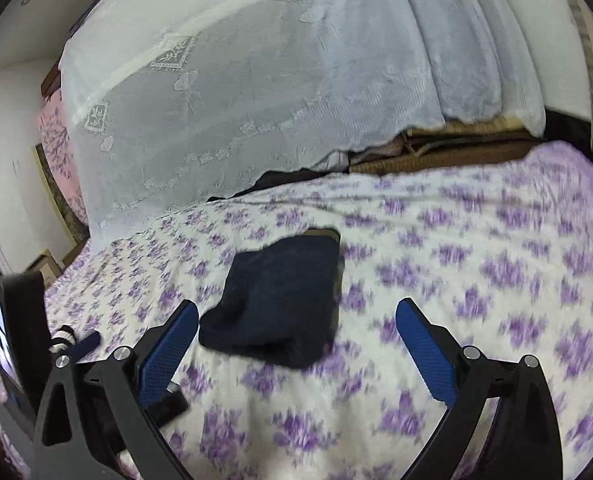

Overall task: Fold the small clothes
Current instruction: 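Grasp the folded navy cardigan with the right tool while the left tool grasps it, then carry the folded cardigan with both tools toward the white folded garment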

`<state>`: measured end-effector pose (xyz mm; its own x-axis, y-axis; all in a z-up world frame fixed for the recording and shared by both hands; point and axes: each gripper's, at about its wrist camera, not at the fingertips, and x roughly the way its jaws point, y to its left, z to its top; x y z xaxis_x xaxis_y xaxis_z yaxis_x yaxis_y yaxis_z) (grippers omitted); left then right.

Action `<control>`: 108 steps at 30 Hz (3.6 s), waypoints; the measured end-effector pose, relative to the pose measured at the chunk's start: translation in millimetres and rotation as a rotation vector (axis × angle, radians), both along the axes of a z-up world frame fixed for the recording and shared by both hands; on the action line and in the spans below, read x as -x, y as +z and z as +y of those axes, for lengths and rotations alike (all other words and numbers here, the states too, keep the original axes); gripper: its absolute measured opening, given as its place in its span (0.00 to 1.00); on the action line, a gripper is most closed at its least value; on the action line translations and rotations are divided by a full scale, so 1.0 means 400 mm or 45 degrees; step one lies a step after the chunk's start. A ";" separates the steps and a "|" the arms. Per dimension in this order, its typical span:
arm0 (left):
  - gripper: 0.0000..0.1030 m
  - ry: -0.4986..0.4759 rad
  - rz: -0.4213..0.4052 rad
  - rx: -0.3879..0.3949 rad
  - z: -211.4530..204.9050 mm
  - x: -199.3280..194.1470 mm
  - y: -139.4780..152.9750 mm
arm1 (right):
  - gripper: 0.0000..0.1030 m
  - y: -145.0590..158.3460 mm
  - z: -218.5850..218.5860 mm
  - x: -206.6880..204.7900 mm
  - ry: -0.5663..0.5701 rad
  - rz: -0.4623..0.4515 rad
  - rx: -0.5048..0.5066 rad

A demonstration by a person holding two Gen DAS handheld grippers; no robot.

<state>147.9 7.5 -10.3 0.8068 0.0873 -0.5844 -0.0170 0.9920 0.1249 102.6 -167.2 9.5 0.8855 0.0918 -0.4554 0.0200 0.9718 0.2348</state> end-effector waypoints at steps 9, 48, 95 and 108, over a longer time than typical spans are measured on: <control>0.96 -0.040 0.154 0.150 0.049 -0.076 -0.059 | 0.97 -0.045 -0.001 -0.092 0.021 0.119 -0.004; 0.37 -0.427 0.455 0.757 0.096 -0.432 -0.183 | 0.48 -0.237 -0.045 -0.528 0.490 0.295 -0.575; 0.31 0.187 0.099 0.624 0.864 0.197 0.066 | 0.44 -0.002 0.795 -0.274 1.318 0.479 -0.653; 0.32 0.442 0.140 0.806 1.138 0.295 -0.079 | 0.44 -0.113 1.129 -0.250 1.433 0.683 -0.497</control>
<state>29.9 462.8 -41.8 0.7278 -0.0541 -0.6837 -0.3637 0.8147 -0.4516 202.4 284.5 -35.9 -0.0455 0.8643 -0.5009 -0.5761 0.3869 0.7200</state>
